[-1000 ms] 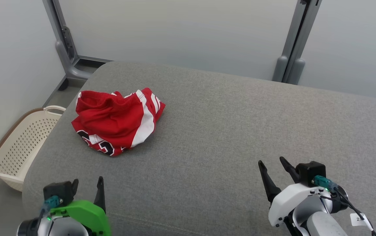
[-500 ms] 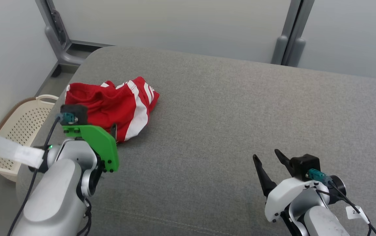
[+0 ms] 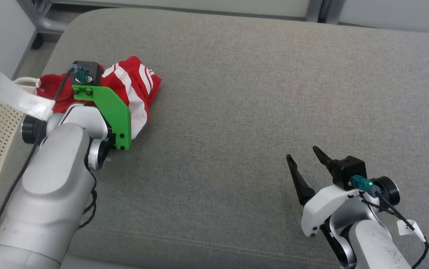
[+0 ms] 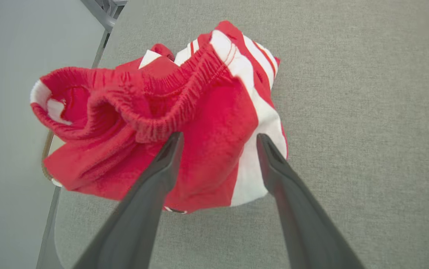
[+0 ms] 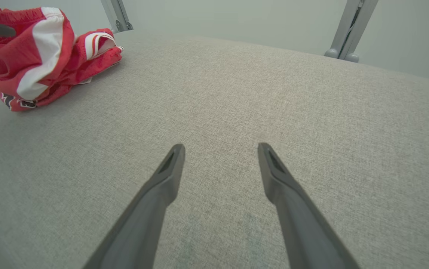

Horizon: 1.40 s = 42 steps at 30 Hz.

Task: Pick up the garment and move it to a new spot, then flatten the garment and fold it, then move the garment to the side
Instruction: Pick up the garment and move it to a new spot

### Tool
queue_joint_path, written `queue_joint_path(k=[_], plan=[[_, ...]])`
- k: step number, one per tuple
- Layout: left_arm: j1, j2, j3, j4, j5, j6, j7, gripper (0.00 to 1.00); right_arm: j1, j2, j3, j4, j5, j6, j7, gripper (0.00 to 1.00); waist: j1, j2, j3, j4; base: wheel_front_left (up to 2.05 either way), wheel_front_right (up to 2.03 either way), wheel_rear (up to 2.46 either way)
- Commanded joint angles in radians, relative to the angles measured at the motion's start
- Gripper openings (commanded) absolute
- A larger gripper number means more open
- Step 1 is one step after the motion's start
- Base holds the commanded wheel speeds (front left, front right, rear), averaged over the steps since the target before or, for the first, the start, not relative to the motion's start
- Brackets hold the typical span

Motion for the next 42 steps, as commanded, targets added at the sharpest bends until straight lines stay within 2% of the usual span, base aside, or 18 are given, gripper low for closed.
queue_joint_path(k=[1, 7, 12, 13, 14, 15, 16, 26, 42], plan=[[-0.035, 0.009, -0.005, 0.008, 0.015, -0.004, -0.002, 1.0, 0.002, -0.004, -0.003, -0.016, -0.007, 0.0, 0.006, 1.0, 0.0, 0.0, 0.066, -0.03, 0.0, 0.0, 0.0], [-0.079, 0.02, -0.015, 0.054, 0.022, 0.003, 0.038, 1.0, -0.011, -0.004, -0.004, -0.053, -0.008, 0.0, 0.017, 1.0, 0.0, 0.0, 0.118, -0.046, 0.0, 0.0, 0.0], [-0.089, 0.029, -0.018, 0.079, 0.032, 0.019, 0.018, 1.0, -0.021, -0.004, 0.001, -0.064, 0.001, 0.0, 0.02, 1.0, 0.0, 0.0, 0.137, -0.06, 0.0, 0.0, 0.0], [-0.09, 0.03, -0.015, 0.084, 0.031, 0.02, 0.011, 0.82, -0.022, -0.004, 0.001, -0.063, 0.003, 0.0, 0.02, 1.0, 0.0, 0.0, 0.139, -0.063, 0.0, 0.0, 0.0], [-0.088, 0.032, -0.015, 0.092, 0.03, 0.02, 0.008, 0.5, -0.023, -0.004, 0.001, -0.061, 0.007, 0.0, 0.018, 1.0, 0.0, 0.0, 0.139, -0.066, 0.0, 0.0, 0.0], [-0.087, 0.035, -0.016, 0.1, 0.031, 0.018, 0.003, 0.35, -0.024, -0.004, 0.002, -0.058, 0.011, 0.0, 0.016, 1.0, 0.0, 0.0, 0.139, -0.069, 0.0, 0.0, 0.0], [-0.085, 0.035, -0.016, 0.108, 0.029, 0.015, 0.002, 0.0, -0.025, -0.004, 0.003, -0.058, 0.014, 0.0, 0.014, 1.0, 0.0, 0.0, 0.139, -0.071, 0.0, 0.0, 0.0], [-0.099, 0.022, -0.016, 0.142, 0.013, -0.006, -0.052, 0.0, -0.03, -0.004, 0.003, -0.028, 0.037, 0.0, 0.003, 1.0, 0.0, 0.0, 0.102, -0.077, 0.0, 0.0, 0.0], [-0.165, 0.019, -0.029, 0.079, 0.032, -0.027, -0.154, 0.0, 0.02, -0.004, 0.04, 0.061, 0.124, 0.0, -0.043, 1.0, 0.0, 0.0, -0.09, -0.1, 0.0, 0.0, 0.0]])
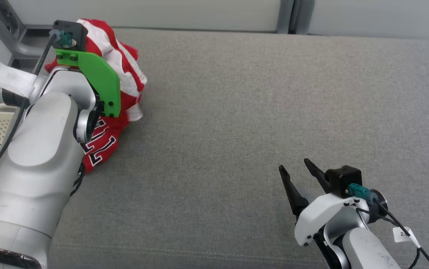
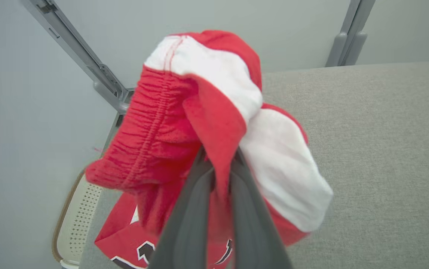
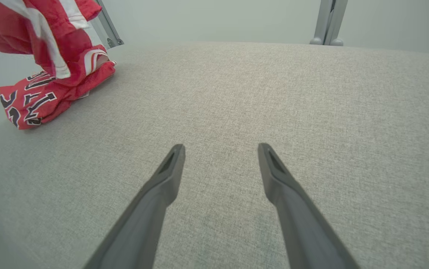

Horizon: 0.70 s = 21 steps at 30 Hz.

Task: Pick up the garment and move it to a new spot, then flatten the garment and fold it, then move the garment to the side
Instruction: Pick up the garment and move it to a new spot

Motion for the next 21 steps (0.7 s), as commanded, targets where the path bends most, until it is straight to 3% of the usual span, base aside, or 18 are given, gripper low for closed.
queue_joint_path(k=[1, 12, 21], plan=[[-0.018, -0.002, -0.002, -0.013, 0.007, -0.006, -0.01, 0.0, 0.018, -0.004, 0.006, 0.006, 0.01, 0.0, -0.009, 1.0, 0.0, 0.0, -0.06, -0.023, 0.0, 0.0, 0.0], [-0.028, -0.074, -0.048, -0.132, -0.002, -0.047, -0.041, 0.0, 0.024, -0.004, 0.014, 0.046, 0.045, 0.0, -0.03, 1.0, 0.0, 0.0, -0.139, -0.158, 0.0, 0.0, 0.0], [-0.033, -0.168, -0.088, -0.169, -0.018, -0.048, -0.066, 0.0, -0.002, -0.003, 0.002, 0.044, 0.046, 0.0, -0.033, 1.0, 0.0, 0.0, -0.123, -0.325, 0.0, 0.0, 0.0]])
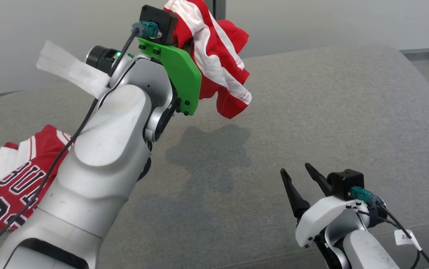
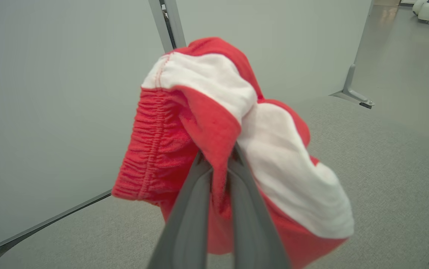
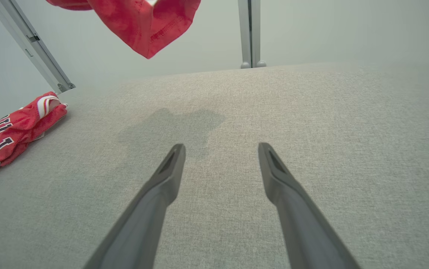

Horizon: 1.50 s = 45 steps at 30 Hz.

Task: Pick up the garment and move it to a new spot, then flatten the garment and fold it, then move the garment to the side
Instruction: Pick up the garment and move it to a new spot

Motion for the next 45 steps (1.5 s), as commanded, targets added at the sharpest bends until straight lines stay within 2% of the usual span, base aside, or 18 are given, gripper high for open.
queue_joint_path(k=[1, 7, 12, 19, 29, 30, 31, 34, 38, 45], plan=[[-0.013, -0.007, 0.0, -0.002, -0.009, 0.003, -0.009, 0.0, -0.013, -0.003, 0.003, -0.002, 0.0, 0.0, -0.004, 1.0, 0.0, -0.0001, 0.005, -0.106, 0.0, 0.0, 0.0], [-0.011, -0.031, 0.006, -0.002, -0.039, 0.001, -0.062, 0.0, -0.032, -0.003, 0.005, 0.0, 0.005, 0.0, -0.008, 1.0, 0.0, -0.0001, 0.031, -0.206, 0.0, 0.0, 0.0], [0.024, -0.04, 0.027, 0.026, -0.09, 0.001, -0.096, 0.0, -0.04, -0.003, 0.005, 0.005, 0.01, 0.0, -0.018, 1.0, 0.0, -0.0001, 0.055, -0.253, 0.0, 0.0, 0.0], [0.088, -0.031, 0.041, 0.128, -0.116, 0.023, -0.133, 0.0, -0.056, -0.002, 0.007, 0.007, 0.017, 0.0, -0.029, 1.0, 0.0, -0.0001, 0.085, -0.269, 0.0, 0.0, 0.0], [0.197, -0.032, 0.05, 0.352, -0.15, 0.02, -0.189, 0.0, -0.062, -0.002, 0.015, 0.015, 0.016, 0.0, -0.028, 1.0, 0.0, -0.0001, 0.095, -0.25, 0.0, 0.0, 0.0], [0.2, -0.033, 0.047, 0.367, -0.148, 0.02, -0.193, 0.65, -0.063, -0.003, 0.017, 0.015, 0.015, 0.0, -0.026, 1.0, 0.0, -0.0001, 0.095, -0.246, 0.0, 0.0, 0.0], [0.204, -0.035, 0.045, 0.385, -0.153, 0.017, -0.192, 1.0, -0.063, -0.003, 0.017, 0.014, 0.016, 0.0, -0.026, 1.0, 0.0, -0.0001, 0.095, -0.242, 0.0, 0.0, 0.0], [0.205, -0.039, 0.04, 0.428, -0.165, 0.009, -0.169, 1.0, -0.058, -0.003, 0.015, 0.012, 0.013, 0.0, -0.024, 1.0, 0.0, -0.0001, 0.095, -0.227, 0.0, 0.0, 0.0], [0.172, -0.038, 0.022, 0.47, -0.152, 0.02, -0.152, 1.0, -0.048, -0.003, 0.01, 0.016, 0.009, 0.0, -0.02, 1.0, 0.0, -0.0001, 0.084, -0.21, 0.0, 0.0, 0.0], [0.102, 0.009, 0.011, 0.516, -0.139, 0.037, -0.097, 1.0, -0.028, -0.003, 0.006, 0.018, 0.01, 0.0, -0.016, 1.0, 0.0, -0.0001, 0.058, -0.195, 0.0, 0.0, 0.0]])
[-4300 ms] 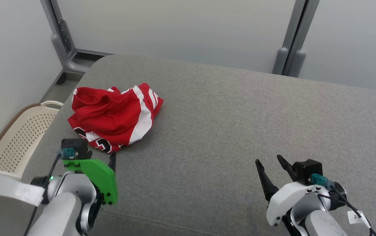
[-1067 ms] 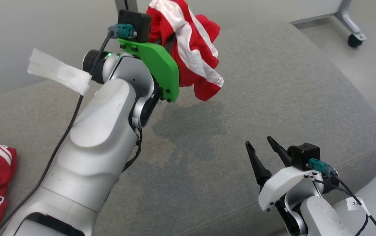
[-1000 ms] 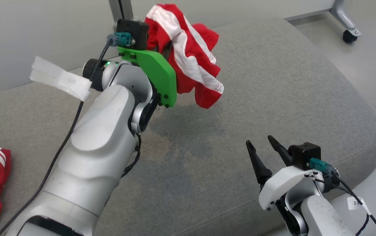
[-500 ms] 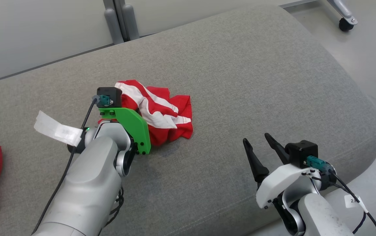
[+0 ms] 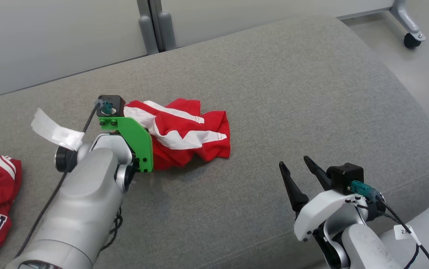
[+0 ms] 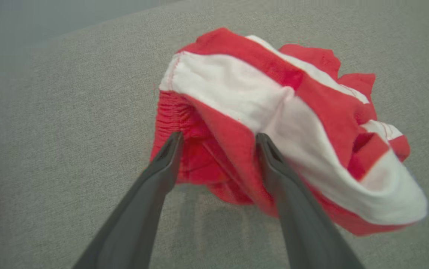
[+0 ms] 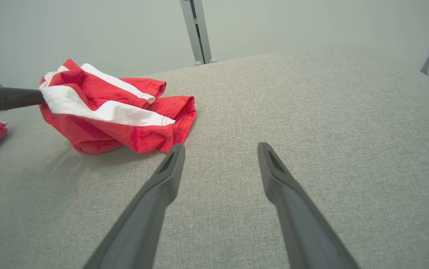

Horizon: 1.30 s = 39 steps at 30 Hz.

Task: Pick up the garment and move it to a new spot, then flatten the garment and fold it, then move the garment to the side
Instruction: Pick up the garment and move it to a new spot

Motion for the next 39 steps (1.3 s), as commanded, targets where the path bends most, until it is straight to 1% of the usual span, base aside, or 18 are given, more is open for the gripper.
queue_joint_path(k=[1, 14, 18, 24, 26, 30, 39], plan=[[-0.028, 0.025, -0.002, 0.008, 0.006, 0.005, 0.014, 1.0, 0.016, -0.002, -0.004, 0.001, -0.003, 0.0, 0.002, 1.0, 0.0, 0.0, -0.012, 0.005, 0.0, 0.0, 0.0], [-0.113, 0.085, -0.008, -0.015, 0.005, 0.003, 0.096, 1.0, 0.033, -0.002, 0.0, -0.008, 0.006, 0.0, 0.009, 1.0, 0.0, 0.0, -0.03, -0.008, 0.0, 0.0, 0.0], [-0.123, 0.115, -0.024, -0.019, 0.02, 0.012, 0.12, 1.0, 0.028, -0.002, 0.004, -0.013, 0.006, 0.0, 0.011, 1.0, 0.0, 0.0, -0.013, -0.028, 0.0, 0.0, 0.0], [-0.125, 0.146, -0.035, -0.023, 0.021, 0.0, 0.154, 1.0, 0.012, -0.002, 0.0, -0.026, -0.005, 0.0, 0.015, 1.0, 0.0, 0.0, 0.041, -0.051, 0.0, 0.0, 0.0], [-0.121, 0.144, -0.04, -0.026, 0.017, -0.013, 0.172, 1.0, 0.011, -0.002, -0.009, -0.031, -0.008, 0.0, 0.015, 1.0, 0.0, 0.0, 0.06, -0.051, 0.0, 0.0, 0.0], [-0.104, 0.112, -0.034, -0.039, -0.02, -0.059, 0.219, 1.0, 0.006, -0.002, -0.02, -0.035, -0.012, 0.0, 0.009, 1.0, 0.0, 0.0, 0.091, -0.039, 0.0, 0.0, 0.0], [-0.092, 0.084, -0.051, -0.063, -0.044, -0.11, 0.26, 1.0, -0.022, -0.002, 0.003, -0.034, 0.005, 0.0, 0.0, 1.0, 0.0, 0.0, 0.128, -0.022, 0.0, 0.0, 0.0]])
